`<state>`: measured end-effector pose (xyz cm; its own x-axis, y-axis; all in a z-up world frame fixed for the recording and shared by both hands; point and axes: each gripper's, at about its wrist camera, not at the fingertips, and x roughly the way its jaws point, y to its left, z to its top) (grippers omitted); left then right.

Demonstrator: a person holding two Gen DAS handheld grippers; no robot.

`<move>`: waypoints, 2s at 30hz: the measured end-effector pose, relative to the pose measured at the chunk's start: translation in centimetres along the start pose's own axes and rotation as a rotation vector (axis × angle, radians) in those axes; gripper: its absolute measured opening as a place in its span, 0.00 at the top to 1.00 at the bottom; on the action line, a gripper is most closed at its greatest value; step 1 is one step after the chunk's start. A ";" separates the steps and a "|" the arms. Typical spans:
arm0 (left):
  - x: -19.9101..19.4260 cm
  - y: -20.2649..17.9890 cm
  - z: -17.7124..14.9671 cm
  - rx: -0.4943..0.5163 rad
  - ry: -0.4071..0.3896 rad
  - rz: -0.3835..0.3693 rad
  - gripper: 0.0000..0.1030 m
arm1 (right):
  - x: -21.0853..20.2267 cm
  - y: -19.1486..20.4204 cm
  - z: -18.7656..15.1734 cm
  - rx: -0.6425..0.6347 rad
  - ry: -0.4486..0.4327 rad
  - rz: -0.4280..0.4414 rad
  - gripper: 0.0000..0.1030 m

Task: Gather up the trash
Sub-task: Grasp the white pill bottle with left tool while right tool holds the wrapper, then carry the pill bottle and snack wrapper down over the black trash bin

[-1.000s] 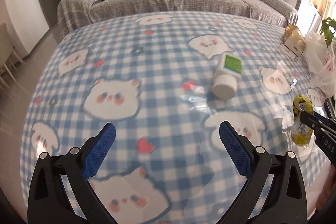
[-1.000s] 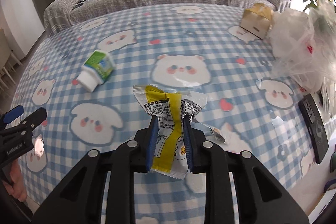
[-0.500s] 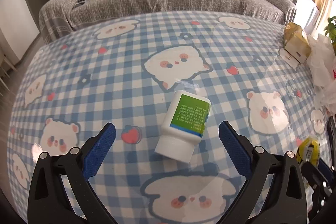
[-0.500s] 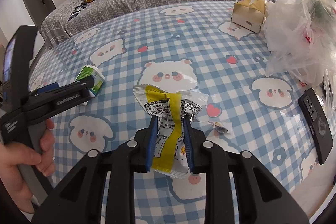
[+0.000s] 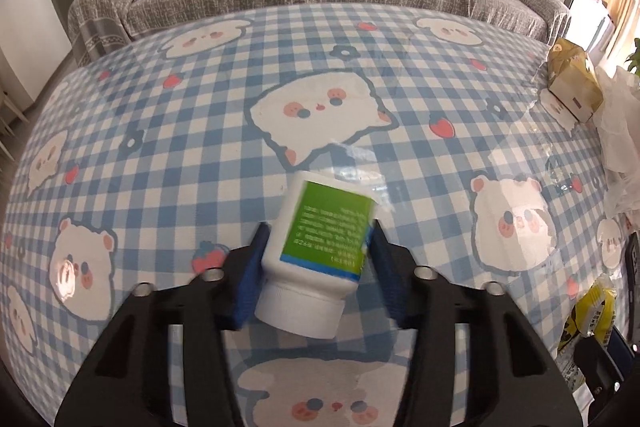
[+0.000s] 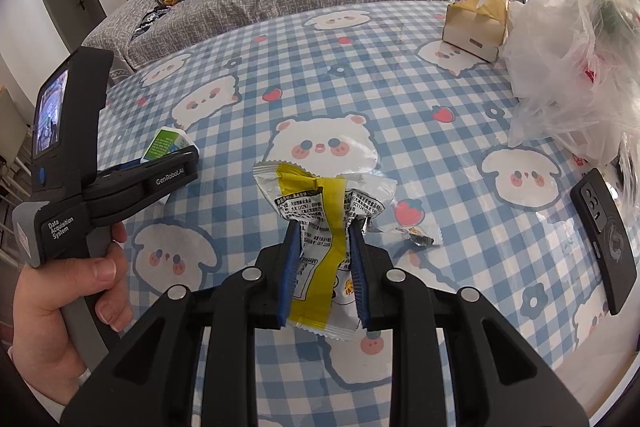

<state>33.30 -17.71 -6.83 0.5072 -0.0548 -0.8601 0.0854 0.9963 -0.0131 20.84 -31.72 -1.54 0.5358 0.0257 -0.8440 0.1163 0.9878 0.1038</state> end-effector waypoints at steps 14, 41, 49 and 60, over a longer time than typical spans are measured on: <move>-4.6 4.2 -3.4 -0.028 -0.017 0.043 0.58 | -0.6 1.7 -0.5 -0.046 -0.011 0.001 0.78; -16.0 13.0 -17.5 -0.134 -0.072 0.048 0.59 | -5.7 8.8 -7.4 -0.221 -0.080 0.062 0.78; -17.7 14.3 -20.2 -0.161 -0.077 0.038 0.59 | -7.8 8.9 -9.5 -0.208 -0.088 0.073 0.78; -20.5 15.7 -25.1 -0.171 -0.083 0.041 0.59 | -11.1 10.1 -14.0 -0.235 -0.105 0.090 0.78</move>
<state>2.75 0.69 -2.19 0.5771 -0.0125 -0.8166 -0.0799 0.9942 -0.0717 4.39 -19.84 1.52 0.6204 0.1109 -0.7764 -0.1265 0.9911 0.0405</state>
